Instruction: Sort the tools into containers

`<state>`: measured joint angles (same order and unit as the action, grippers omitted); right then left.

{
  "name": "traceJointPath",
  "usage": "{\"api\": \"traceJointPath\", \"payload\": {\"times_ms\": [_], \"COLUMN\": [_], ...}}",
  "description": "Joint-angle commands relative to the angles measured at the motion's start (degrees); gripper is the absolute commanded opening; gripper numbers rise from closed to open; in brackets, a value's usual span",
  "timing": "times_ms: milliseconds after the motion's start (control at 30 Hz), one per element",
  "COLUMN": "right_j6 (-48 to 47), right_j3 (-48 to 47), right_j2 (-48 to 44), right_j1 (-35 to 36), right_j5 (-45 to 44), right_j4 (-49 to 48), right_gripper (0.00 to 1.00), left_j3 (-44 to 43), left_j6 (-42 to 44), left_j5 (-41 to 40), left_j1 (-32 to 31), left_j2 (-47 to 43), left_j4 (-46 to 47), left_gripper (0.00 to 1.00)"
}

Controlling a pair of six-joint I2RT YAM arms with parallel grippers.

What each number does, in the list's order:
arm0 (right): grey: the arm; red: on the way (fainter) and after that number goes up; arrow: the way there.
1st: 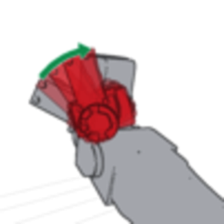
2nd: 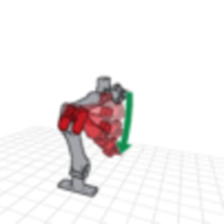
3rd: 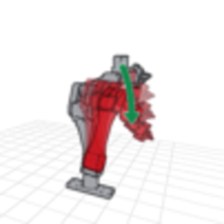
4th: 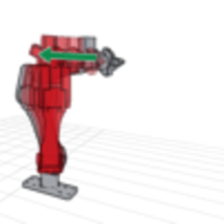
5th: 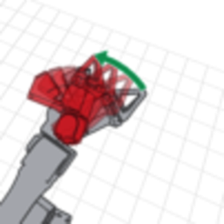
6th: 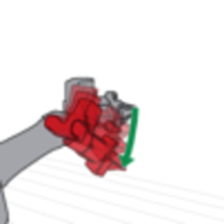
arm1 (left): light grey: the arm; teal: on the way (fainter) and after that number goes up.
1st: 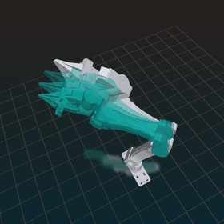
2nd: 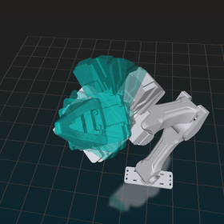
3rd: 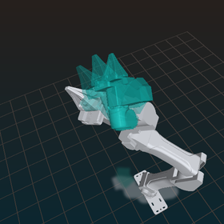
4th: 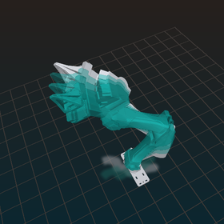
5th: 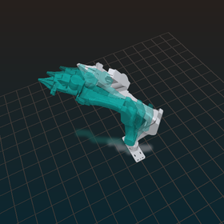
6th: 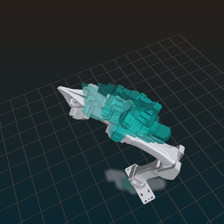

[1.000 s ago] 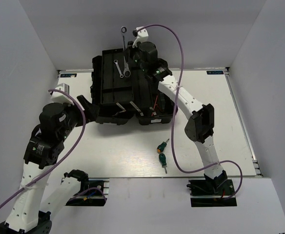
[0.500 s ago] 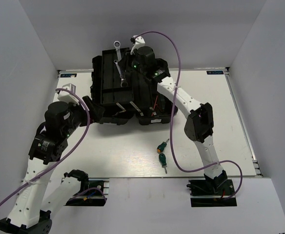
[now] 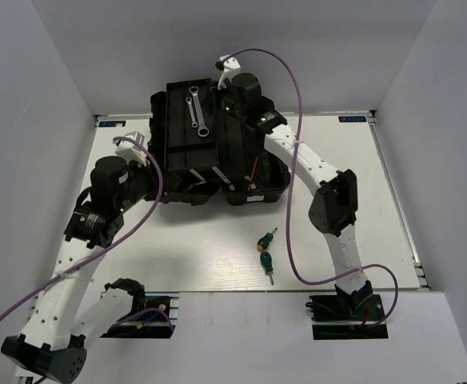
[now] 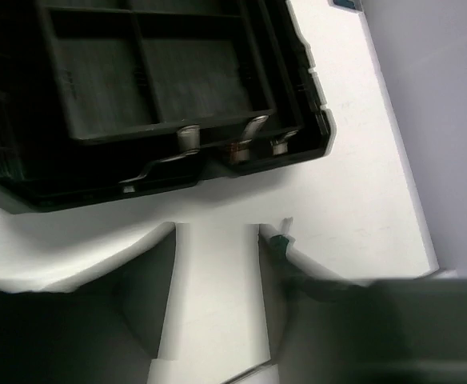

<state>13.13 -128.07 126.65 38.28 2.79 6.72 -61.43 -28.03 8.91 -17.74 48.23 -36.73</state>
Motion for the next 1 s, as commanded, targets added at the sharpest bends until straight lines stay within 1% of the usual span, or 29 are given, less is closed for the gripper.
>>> {"api": "traceJointPath", "payload": {"times_ms": [0,33,67,100,133,167,200,233,267,300,333,367,400,433,467,500,533,567,600,633,700,733,767,800,867,900,933,967], "right_j6": [-8.3,-8.6,-8.7,-8.5,-8.5,-8.5,-8.6,-8.8,-10.3,-11.9,-12.4,-12.9,-12.9,-12.9,-12.6,-10.9,-10.5,-10.2,-10.1,-8.2,-6.9,-5.5,-4.1,-3.0,1.4,2.6,3.7,8.0], "right_j3": [7.7,10.4,12.8,18.2,18.8,19.0,22.7,25.2,36.1,44.0,47.4,53.2,55.5,59.4,62.7,64.6,66.3,71.2,72.6,73.7,76.7,77.8,78.2,79.0,79.2,79.5,79.6,79.7], "right_j2": [-15.1,-17.4,-19.6,-23.6,-26.4,-27.5,-30.2,-34.0,-39.0,-41.7,-46.4,-50.7,-52.5,-55.9,-56.4,-56.9,-58.0,-59.1,-59.6,-60.0,-60.0,-59.9,-59.2,-58.7,-57.3,-56.8,-56.3,-55.3], "right_j1": [-1.2,-1.5,-3.3,-3.9,-5.1,-5.5,-6.5,-6.9,-6.9,-6.7,-6.6,-6.6,-6.1,-6.0,-5.9,-5.5,-5.3,-5.0,-4.4,-4.0,-3.0,-2.9,-2.7,-2.3,-2.0,-2.0,-1.5,-1.5], "right_j5": [-0.8,-0.7,-0.5,0.4,3.1,4.2,7.0,9.4,11.3,11.8,13.7,14.0,13.6,14.4,14.1,13.7,13.8,13.8,13.7,13.6,14.3,14.7,16.0,16.6,19.5,20.4,20.9,22.3], "right_j4": [-0.3,-0.7,0.2,1.7,3.7,14.8,18.7,25.8,27.0,27.6,28.2,29.4,31.1,32.2,35.0,36.8,37.0,36.4,36.1,35.7,34.5,34.5,34.2,34.1,33.3,31.8,31.2,30.6], "right_gripper": [0.11,0.0,0.0,0.0,0.0,0.0,0.0,0.06,0.2,0.33,0.44,0.44,0.44,0.44,0.43,0.43,0.43,0.43,0.43,0.43,0.46,0.47,0.49,0.53,0.6,0.62,0.64,0.64], "left_j3": [3.2,3.2,3.9,3.9,3.9,3.9,4.4,4.4,3.7,3.0,2.3,0.8,0.1,-1.1,-1.7,-1.7,-1.7,-2.3,-2.3,-2.3,-2.3,-0.8,0.0,1.7,3.8,6.1,7.3,8.2], "left_j6": [0.3,0.3,0.3,0.3,0.3,0.3,0.3,1.4,2.0,3.0,4.9,6.0,7.3,9.5,10.4,11.3,12.7,13.3,13.9,13.9,15.4,15.4,16.0,16.0,15.4,14.9,14.3,13.3], "left_j5": [8.6,10.1,11.6,14.9,16.8,18.6,21.0,22.0,23.6,24.3,24.8,25.9,25.9,25.9,26.4,26.4,25.7,24.2,23.4,22.5,20.5,19.2,18.7,18.2,17.0,16.4,15.2,14.3], "left_j1": [0.2,0.2,-0.4,-0.4,-0.4,-0.4,-0.9,-0.9,-1.4,-2.4,-3.1,-3.9,-5.7,-6.9,-8.3,-10.9,-12.2,-13.5,-15.7,-16.7,-19.4,-20.1,-20.8,-21.9,-22.5,-22.5,-22.5,-22.5], "left_j2": [2.1,3.1,4.3,5.7,7.1,9.6,10.6,11.5,13.5,14.5,15.7,16.9,19.7,21.2,22.7,25.1,26.2,27.1,27.7,28.2,28.2,28.2,27.3,26.6,24.4,21.3,19.6,17.9], "left_j4": [7.8,9.2,11.1,11.7,12.6,13.4,14.7,15.3,15.3,14.6,14.1,13.4,11.6,10.9,10.1,9.6,9.6,8.7,8.1,8.1,8.1,8.1,8.1,8.1,8.1,8.1,8.6,8.6], "left_gripper": [0.25,0.12,0.0,0.0,0.0,0.0,0.0,0.02,0.08,0.16,0.33,0.41,0.48,0.59,0.62,0.65,0.67,0.68,0.7,0.7,0.72,0.72,0.73,0.73,0.77,0.79,0.79,0.81]}}
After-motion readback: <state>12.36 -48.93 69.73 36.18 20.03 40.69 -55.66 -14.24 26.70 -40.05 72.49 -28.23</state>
